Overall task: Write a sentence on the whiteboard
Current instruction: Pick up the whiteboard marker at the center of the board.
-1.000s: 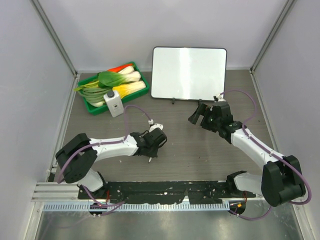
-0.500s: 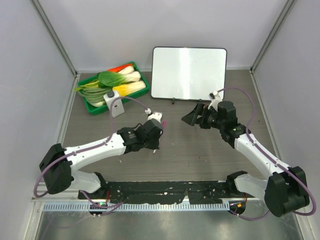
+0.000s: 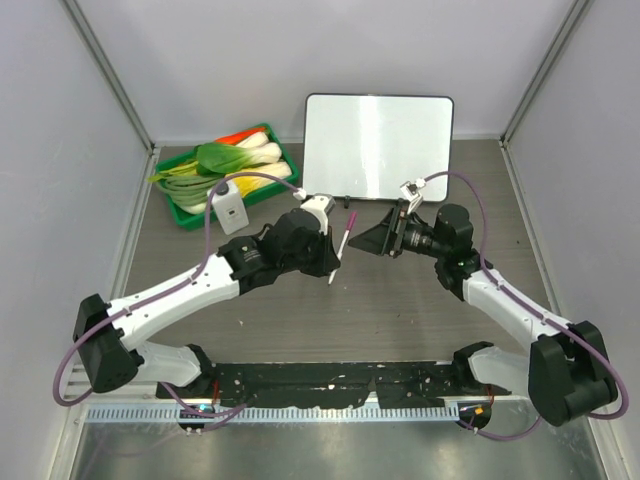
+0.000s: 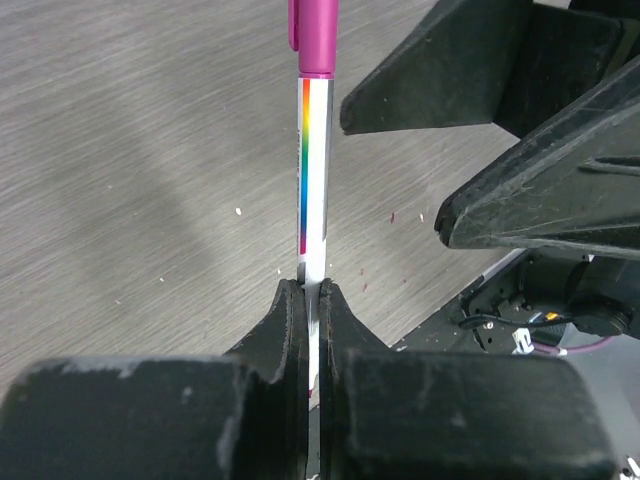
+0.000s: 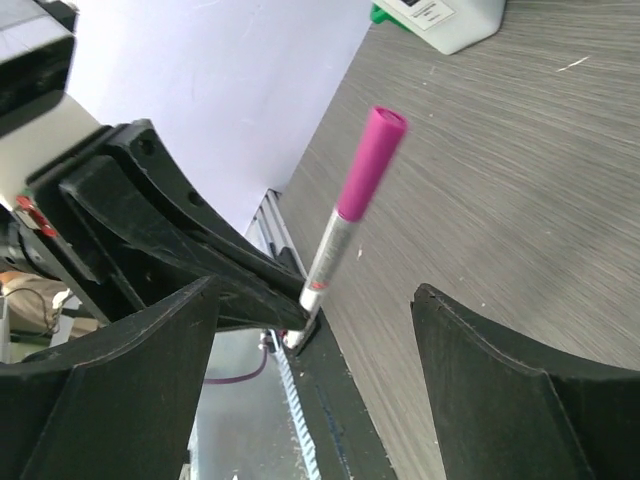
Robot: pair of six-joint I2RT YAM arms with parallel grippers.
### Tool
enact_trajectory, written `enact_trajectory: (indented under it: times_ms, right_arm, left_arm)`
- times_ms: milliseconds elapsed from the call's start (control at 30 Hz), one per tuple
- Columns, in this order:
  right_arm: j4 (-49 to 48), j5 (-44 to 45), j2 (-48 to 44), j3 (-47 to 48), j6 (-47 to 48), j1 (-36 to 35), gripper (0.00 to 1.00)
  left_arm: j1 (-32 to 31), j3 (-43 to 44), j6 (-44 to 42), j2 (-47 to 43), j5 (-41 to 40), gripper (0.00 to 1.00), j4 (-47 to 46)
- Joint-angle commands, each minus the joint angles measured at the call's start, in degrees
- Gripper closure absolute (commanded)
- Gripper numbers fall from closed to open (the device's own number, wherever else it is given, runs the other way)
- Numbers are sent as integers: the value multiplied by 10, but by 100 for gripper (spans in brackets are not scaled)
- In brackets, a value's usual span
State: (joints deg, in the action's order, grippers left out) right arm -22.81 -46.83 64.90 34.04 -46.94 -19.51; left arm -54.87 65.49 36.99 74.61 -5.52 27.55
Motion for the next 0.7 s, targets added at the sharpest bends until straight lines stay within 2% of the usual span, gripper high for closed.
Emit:
enact_trajectory:
  times_ms: [0,100,267,300,433,567,600,633,667]
  right_arm:
    - [-80,-17,21,-2,-40,-13,19]
    - [-80,-19,36,-5,-41,-20,26]
    - [-94,-24,64,-6,-33,-39,32]
    - [-108,-26,72,-8,-38,-43,37]
    - [-174,-27,95,-24,-75,-51,44]
    - [-175,-19,102,-24,-76,-52,67]
    - [-175,-15,102,-24,-76,-53,79]
    - [-174,-11,102,-25,-76,-53,84]
    - [-174,-9,101,-25,-76,-51,95]
  left_arm:
    - [1,15,-2,5,37,100,-21]
    - [1,7,2,-4,41,100,-29]
    - [1,6,4,-4,53,100,-28]
    - [1,4,8,-3,50,100,-27]
    - [1,0,12,4,74,100,-35]
    - [2,2,7,5,70,100,-24]
    - [0,2,6,2,68,100,-22]
    - [1,2,5,0,65,100,-21]
    - [1,2,5,-3,61,100,-17]
